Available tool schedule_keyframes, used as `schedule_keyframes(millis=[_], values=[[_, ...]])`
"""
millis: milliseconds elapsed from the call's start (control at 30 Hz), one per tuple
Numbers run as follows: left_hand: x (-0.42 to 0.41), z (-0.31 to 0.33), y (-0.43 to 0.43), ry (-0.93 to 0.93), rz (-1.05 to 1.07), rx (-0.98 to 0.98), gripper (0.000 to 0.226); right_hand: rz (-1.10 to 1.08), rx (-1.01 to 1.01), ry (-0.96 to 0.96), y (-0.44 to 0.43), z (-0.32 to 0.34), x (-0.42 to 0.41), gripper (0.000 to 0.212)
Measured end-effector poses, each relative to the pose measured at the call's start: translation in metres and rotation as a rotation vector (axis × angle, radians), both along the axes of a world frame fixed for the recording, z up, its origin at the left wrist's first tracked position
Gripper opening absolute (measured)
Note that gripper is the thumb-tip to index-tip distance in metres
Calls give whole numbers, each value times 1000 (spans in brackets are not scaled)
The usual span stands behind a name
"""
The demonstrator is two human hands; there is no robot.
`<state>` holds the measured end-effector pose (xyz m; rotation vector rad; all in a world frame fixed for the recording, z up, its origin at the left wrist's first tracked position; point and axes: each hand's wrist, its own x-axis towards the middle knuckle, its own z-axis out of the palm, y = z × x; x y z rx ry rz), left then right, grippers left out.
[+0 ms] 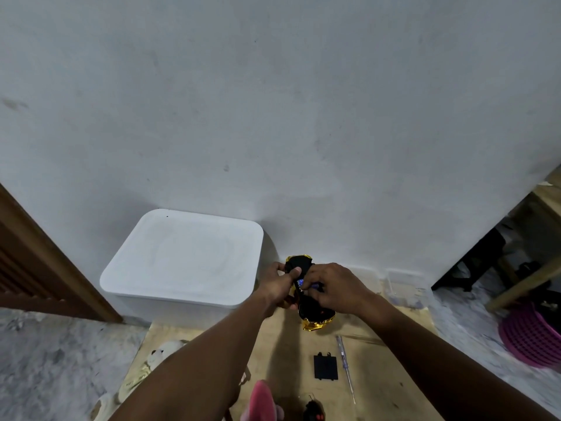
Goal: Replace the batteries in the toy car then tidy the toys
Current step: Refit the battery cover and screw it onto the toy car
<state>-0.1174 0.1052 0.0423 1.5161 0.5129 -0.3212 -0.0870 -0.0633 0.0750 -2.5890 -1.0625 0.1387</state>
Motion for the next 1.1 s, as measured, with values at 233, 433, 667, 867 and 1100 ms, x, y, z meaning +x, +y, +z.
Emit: schedule_keyframes(millis=[233,433,667,867,1100], values=[[-2,-4,3,5,10,-12,34,-142,432,377,-11,13,-4,57],[-1,-3,4,7,30,-4,36,-223,537,407,-14,14,-4,43],[-2,-2,3,7,37,-13,36,-347,551,432,-16,7,-1,38],[2,-4,5,2,48,-18,35,-381,623,403,-15,11,-1,26],[6,-4,1,-11,87,-33,32,-622,720,427,-2,2,-10,23]])
